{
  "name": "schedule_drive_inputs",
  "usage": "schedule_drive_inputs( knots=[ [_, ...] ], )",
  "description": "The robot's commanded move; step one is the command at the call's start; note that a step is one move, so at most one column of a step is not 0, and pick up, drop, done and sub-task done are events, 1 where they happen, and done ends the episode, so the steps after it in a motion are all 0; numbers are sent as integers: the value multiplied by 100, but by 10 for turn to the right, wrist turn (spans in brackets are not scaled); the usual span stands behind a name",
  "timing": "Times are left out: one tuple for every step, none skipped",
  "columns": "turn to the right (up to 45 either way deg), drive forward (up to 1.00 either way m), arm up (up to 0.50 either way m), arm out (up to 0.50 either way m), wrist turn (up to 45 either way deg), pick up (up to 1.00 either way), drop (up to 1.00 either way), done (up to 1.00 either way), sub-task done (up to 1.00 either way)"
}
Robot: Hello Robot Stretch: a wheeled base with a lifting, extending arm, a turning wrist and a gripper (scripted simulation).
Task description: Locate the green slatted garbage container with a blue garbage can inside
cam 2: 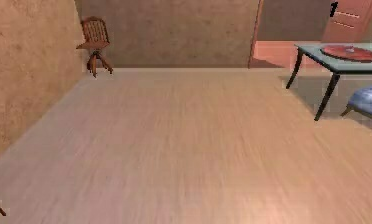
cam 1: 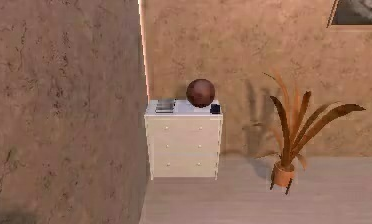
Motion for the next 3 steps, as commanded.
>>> schedule_drive_inputs(
  knots=[
    [450,0,0,0,0,0,0,0,0],
    [450,0,0,0,0,0,0,0,0],
    [210,0,0,0,0,0,0,0,0]
  ],
)
